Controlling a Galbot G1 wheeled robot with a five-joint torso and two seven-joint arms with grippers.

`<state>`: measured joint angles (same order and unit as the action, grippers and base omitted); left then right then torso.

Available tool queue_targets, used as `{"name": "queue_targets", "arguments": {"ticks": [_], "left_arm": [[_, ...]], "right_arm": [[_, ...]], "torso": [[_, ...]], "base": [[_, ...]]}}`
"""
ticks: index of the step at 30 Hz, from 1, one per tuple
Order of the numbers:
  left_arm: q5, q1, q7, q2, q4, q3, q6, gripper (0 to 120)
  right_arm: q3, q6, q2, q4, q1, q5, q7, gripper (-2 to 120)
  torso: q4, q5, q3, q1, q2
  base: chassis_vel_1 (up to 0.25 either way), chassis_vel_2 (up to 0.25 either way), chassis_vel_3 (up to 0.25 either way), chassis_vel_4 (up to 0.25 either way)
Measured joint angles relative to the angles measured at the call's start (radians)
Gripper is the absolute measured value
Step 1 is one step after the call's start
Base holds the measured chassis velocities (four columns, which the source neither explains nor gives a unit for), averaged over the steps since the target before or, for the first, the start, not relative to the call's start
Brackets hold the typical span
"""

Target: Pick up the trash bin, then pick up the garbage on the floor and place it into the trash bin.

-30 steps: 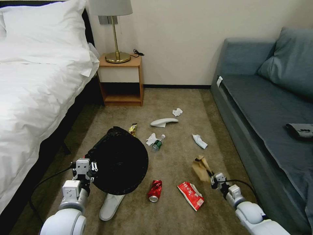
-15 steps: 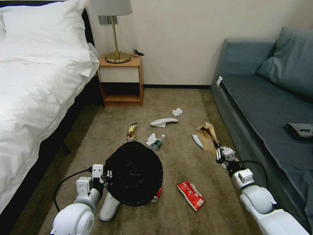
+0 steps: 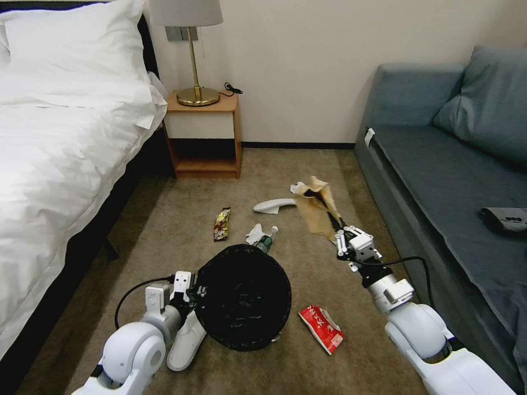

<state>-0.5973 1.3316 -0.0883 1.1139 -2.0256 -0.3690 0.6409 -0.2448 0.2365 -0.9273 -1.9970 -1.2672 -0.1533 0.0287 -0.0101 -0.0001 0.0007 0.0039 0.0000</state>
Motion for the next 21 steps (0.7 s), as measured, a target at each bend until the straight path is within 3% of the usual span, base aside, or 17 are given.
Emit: {"name": "queue_targets", "arguments": {"ticks": [2,4,5,10,21], "left_arm": [[-0.004,-0.02,0.007,-0.003,0.009,0.008,0.001,2],[-0.02,-0.093,0.022,-0.007,0.038,0.041,0.002,2],[-0.02,-0.093,0.022,-0.007,0.038,0.041,0.002,2],[-0.029,-0.21,0.03,0.013,0.088,0.114,0.003,2],[-0.025,-0.304,0.037,0.059,0.163,0.19,0.002,2]], "right_arm": [[0.005,-0.001,0.003,-0.007,0.0,0.0,0.0,0],[0.034,-0.004,0.015,-0.028,0.002,0.005,-0.007,0],[0.034,-0.004,0.015,-0.028,0.002,0.005,-0.007,0],[0.092,-0.015,0.025,-0.038,0.021,0.013,-0.014,0],[0.137,-0.026,0.006,-0.029,0.02,0.031,-0.015,0]], "torso": [[-0.0001,0.0,0.0,0.0,0.0],[-0.0002,0.0,0.0,0.0,0.0],[-0.0002,0.0,0.0,0.0,0.0],[-0.0002,0.0001,0.0,0.0,0.0],[-0.0001,0.0001,0.0,0.0,0.0]], "base": [[0.0,0.0,0.0,0.0],[0.0,0.0,0.0,0.0],[0.0,0.0,0.0,0.0],[0.0,0.0,0.0,0.0],[0.0,0.0,0.0,0.0]]}}
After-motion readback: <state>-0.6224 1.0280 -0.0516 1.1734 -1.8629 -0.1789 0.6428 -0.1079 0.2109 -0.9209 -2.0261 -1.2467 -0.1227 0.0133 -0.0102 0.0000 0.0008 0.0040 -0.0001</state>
